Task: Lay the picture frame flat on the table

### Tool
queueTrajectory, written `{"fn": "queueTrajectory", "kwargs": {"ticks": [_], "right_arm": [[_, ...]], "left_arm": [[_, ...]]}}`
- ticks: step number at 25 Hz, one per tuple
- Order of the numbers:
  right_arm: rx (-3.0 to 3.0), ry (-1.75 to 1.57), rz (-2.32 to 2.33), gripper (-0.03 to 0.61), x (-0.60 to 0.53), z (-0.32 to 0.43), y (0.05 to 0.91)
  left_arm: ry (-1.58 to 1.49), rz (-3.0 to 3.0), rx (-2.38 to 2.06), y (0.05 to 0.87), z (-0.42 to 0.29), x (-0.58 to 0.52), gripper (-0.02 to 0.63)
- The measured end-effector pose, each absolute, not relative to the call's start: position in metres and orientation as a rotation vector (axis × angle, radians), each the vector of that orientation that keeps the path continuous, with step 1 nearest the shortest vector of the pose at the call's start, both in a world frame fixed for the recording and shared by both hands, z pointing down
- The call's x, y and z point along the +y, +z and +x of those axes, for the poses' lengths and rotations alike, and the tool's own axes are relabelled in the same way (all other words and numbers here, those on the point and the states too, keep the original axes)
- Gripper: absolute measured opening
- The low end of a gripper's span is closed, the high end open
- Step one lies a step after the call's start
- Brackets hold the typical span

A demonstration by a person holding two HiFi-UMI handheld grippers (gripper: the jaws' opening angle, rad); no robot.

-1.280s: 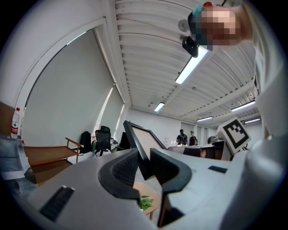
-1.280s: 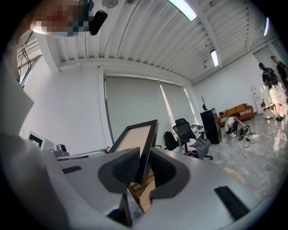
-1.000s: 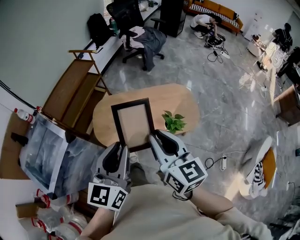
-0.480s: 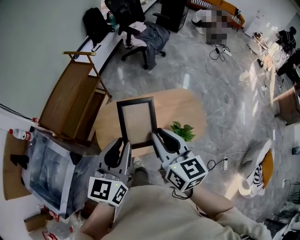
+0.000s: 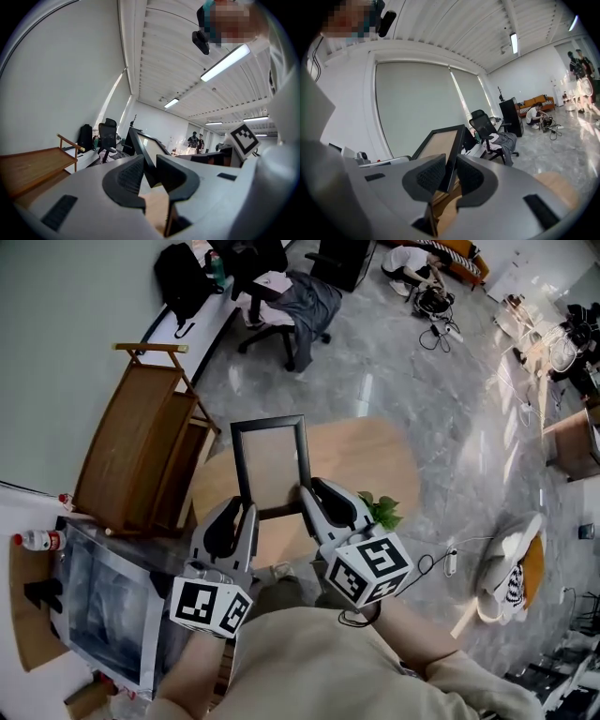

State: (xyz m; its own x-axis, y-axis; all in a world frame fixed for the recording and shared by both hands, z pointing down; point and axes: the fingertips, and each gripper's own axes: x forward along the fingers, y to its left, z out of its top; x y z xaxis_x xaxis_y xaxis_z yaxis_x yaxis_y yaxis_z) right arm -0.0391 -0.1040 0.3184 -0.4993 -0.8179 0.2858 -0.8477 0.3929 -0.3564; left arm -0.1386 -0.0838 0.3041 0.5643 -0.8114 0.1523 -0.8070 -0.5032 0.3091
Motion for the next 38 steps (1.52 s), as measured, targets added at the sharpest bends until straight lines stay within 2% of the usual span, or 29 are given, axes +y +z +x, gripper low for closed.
{"fn": "queueTrajectory", "kwargs": {"ticks": [16,27,38], "right_arm": [[-2.514,0.828,1.427,0.055,-0.192,-0.046,0.380],[-2.445,0.935,1.355,0.054,-0.262,-0.046,0.477],[-2.341,0.981,1.311,0.054,-0.287,-0.040,0.581]], "left_arm": [[0.002,2.301,-1.361,0.370,-0.145,-0.165,0.083],[0.017,2.193,-1.397,0.457,-0.143,-0.229,0.083],[0.070,2.110,-1.352,0.562,-0.137,-0.255,0.083]]}}
